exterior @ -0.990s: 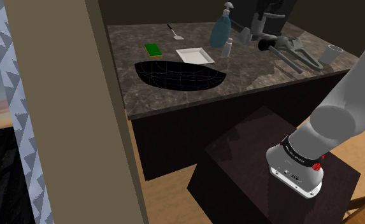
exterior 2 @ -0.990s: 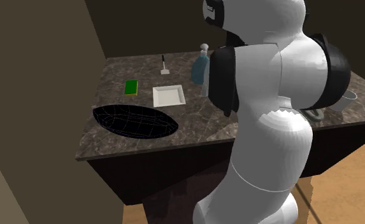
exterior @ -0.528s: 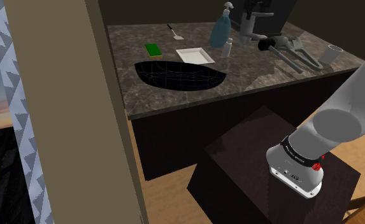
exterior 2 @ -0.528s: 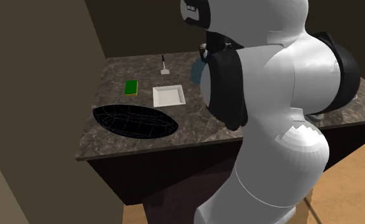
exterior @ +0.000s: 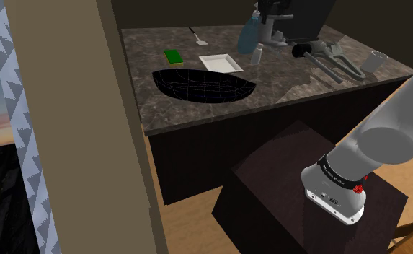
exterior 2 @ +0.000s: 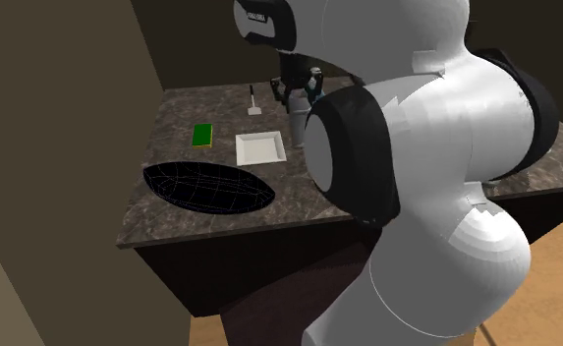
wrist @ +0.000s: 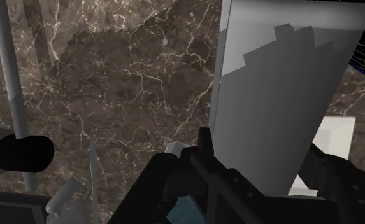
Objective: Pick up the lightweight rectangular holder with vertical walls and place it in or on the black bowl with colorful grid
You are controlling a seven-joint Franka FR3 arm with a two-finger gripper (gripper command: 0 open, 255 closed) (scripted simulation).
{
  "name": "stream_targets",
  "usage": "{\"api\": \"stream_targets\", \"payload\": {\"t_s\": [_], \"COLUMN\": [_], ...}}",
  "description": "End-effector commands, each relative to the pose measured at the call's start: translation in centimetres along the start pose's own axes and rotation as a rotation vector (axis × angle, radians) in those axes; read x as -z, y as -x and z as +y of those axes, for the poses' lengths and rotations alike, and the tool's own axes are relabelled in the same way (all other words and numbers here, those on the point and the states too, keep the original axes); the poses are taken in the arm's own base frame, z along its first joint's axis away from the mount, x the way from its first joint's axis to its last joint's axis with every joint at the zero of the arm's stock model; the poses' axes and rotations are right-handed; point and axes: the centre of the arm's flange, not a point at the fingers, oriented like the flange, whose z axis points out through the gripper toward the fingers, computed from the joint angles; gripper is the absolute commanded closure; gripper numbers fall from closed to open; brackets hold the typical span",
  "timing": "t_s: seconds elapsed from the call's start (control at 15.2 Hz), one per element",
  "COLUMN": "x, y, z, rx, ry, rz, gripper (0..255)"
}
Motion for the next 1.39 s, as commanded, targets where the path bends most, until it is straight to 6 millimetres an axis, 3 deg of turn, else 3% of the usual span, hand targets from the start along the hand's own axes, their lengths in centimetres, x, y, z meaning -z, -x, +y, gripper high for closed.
{"api": "stream_targets", "payload": {"t_s": [0.0, 1.32], "x": [0.5, 4.8], "y": [0.9, 8.1], "z": [-2.2, -27.3], "rx": [-0.002, -0.002], "ry": [0.000, 0.000], "rz": [0.000, 0.000], "gripper": [255, 255]}}
